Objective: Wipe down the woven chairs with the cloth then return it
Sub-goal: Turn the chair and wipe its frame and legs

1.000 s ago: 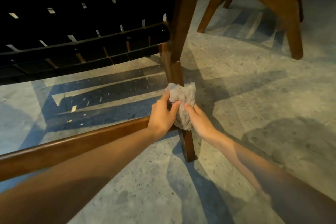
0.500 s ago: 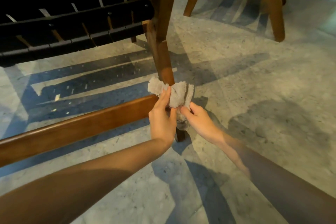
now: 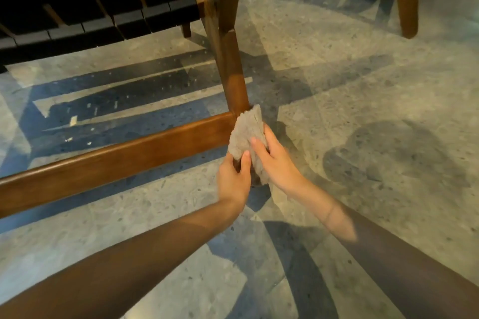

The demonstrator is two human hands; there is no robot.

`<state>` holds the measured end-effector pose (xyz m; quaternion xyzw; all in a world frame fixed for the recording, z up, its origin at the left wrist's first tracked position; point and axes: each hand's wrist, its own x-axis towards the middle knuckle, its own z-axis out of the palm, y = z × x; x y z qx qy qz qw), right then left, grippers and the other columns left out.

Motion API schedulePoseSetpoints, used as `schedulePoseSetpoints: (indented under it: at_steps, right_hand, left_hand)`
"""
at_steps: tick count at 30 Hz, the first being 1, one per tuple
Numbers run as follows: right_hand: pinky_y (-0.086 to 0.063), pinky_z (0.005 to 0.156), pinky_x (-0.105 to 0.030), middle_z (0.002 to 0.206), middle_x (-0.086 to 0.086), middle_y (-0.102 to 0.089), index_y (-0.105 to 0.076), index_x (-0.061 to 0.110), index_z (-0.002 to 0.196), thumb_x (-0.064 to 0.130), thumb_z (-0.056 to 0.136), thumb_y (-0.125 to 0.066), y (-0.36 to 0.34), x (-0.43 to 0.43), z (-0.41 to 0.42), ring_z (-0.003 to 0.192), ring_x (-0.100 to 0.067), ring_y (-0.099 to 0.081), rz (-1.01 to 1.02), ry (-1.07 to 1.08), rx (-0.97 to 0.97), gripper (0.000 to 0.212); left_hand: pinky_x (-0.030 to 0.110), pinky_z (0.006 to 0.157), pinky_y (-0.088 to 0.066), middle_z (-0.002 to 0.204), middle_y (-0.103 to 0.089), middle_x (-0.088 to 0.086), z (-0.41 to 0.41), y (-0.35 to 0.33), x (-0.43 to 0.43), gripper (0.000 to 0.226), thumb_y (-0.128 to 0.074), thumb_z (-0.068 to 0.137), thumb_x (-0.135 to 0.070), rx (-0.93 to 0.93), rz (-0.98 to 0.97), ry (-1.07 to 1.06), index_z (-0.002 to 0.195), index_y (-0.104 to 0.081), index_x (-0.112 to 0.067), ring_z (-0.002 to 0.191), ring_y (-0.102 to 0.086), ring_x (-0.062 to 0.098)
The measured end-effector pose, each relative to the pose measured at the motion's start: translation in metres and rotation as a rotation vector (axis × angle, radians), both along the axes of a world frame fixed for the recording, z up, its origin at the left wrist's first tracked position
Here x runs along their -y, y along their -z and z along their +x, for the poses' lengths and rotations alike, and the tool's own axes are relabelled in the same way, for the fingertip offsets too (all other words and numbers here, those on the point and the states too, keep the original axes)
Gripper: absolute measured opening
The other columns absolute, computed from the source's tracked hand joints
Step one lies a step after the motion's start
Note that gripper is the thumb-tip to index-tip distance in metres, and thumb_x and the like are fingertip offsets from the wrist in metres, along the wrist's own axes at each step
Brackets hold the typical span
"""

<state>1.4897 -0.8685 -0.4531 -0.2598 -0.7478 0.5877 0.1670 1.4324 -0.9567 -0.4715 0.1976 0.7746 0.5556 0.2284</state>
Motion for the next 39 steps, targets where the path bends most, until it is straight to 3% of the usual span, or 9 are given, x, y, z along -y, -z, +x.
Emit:
schedulePoseSetpoints:
  at_steps: [5, 8, 11, 17, 20, 25, 29, 34, 39]
  right_hand:
    - [-0.034, 0.082, 0.005, 0.121, 0.021, -0.054, -0.04, 0.029, 0.142, 0.028, 0.103, -0.038, 0.008, -0.011, -0.019, 0.096, 0.028, -0.047, -0.057, 0.066, 0.035, 0.039]
    - [-0.035, 0.091, -0.001, 0.116, 0.027, -0.055, -0.041, 0.041, 0.131, 0.035, 0.103, -0.035, 0.021, -0.008, -0.015, 0.108, 0.014, -0.051, -0.121, 0.103, 0.049, 0.03]
    - [-0.033, 0.106, -0.024, 0.128, 0.018, -0.052, -0.037, 0.051, 0.123, 0.04, 0.103, -0.031, 0.04, -0.001, -0.004, 0.126, -0.005, -0.047, -0.176, 0.085, 0.076, 0.025]
    - [-0.035, 0.095, -0.009, 0.115, 0.036, -0.05, -0.036, 0.05, 0.125, 0.033, 0.103, -0.032, 0.051, 0.013, 0.013, 0.113, 0.013, -0.049, -0.194, 0.071, 0.102, 0.027]
    - [-0.042, 0.102, -0.023, 0.111, 0.023, -0.062, -0.052, 0.044, 0.114, 0.025, 0.103, -0.038, 0.039, 0.006, 0.008, 0.111, 0.002, -0.057, -0.182, 0.086, 0.068, 0.026]
    - [-0.042, 0.101, -0.022, 0.118, 0.018, -0.06, -0.047, 0.032, 0.13, 0.02, 0.103, -0.039, 0.007, -0.013, -0.022, 0.115, 0.0, -0.057, -0.169, 0.046, -0.02, 0.031]
    - [-0.037, 0.094, -0.006, 0.119, 0.027, -0.052, -0.037, 0.032, 0.136, 0.024, 0.104, -0.034, 0.015, -0.007, -0.022, 0.11, 0.016, -0.051, -0.165, 0.04, 0.0, 0.033]
    - [-0.04, 0.097, -0.023, 0.119, 0.008, -0.06, -0.047, 0.032, 0.128, 0.026, 0.104, -0.034, 0.023, 0.004, 0.001, 0.111, -0.007, -0.056, -0.028, 0.04, 0.201, 0.028]
    - [-0.036, 0.058, -0.017, 0.076, -0.001, -0.059, -0.06, 0.011, 0.084, 0.017, 0.097, -0.049, 0.006, 0.004, 0.012, 0.069, -0.013, -0.053, 0.316, 0.054, 0.434, 0.018]
  left_hand:
    - [-0.005, 0.075, -0.034, 0.118, -0.055, -0.01, -0.014, 0.008, -0.008, 0.038, -0.045, 0.099, -0.025, -0.014, 0.036, 0.077, 0.135, -0.047, -0.014, 0.107, -0.049, 0.0]
    - [-0.008, 0.078, -0.031, 0.121, -0.051, -0.013, -0.015, 0.018, -0.005, 0.042, -0.046, 0.099, -0.023, -0.037, 0.021, 0.137, 0.139, -0.043, -0.014, 0.107, -0.045, -0.008]
    - [-0.009, 0.079, -0.03, 0.127, -0.054, -0.007, -0.016, 0.031, 0.002, 0.043, -0.048, 0.098, -0.021, -0.064, -0.034, 0.215, 0.14, -0.042, -0.012, 0.114, -0.048, 0.0]
    - [-0.001, 0.092, -0.031, 0.134, -0.05, -0.005, -0.002, 0.042, 0.012, 0.047, -0.046, 0.098, -0.014, -0.027, -0.036, 0.298, 0.144, -0.035, -0.013, 0.124, -0.045, 0.008]
    - [-0.006, 0.083, -0.034, 0.123, -0.052, -0.01, -0.01, 0.034, 0.009, 0.043, -0.045, 0.099, -0.015, -0.01, 0.005, 0.288, 0.141, -0.039, -0.011, 0.119, -0.05, 0.008]
    - [-0.005, 0.078, -0.035, 0.117, -0.052, -0.015, -0.023, 0.018, -0.006, 0.04, -0.045, 0.099, -0.017, 0.012, 0.101, 0.183, 0.139, -0.043, -0.011, 0.098, -0.049, -0.017]
    - [0.004, 0.087, -0.033, 0.128, -0.053, -0.002, -0.021, 0.02, -0.006, 0.04, -0.043, 0.1, -0.017, -0.017, 0.052, 0.199, 0.139, -0.041, -0.009, 0.115, -0.046, 0.003]
    - [0.016, 0.08, -0.037, 0.122, -0.061, 0.012, -0.007, 0.027, 0.006, 0.037, -0.041, 0.101, -0.02, -0.014, -0.195, 0.288, 0.135, -0.045, -0.006, 0.11, -0.057, 0.022]
    - [0.026, 0.072, -0.038, 0.109, -0.064, 0.019, 0.003, 0.007, 0.01, 0.033, -0.04, 0.101, -0.024, -0.006, -0.46, 0.34, 0.11, -0.058, 0.001, 0.1, -0.06, 0.031]
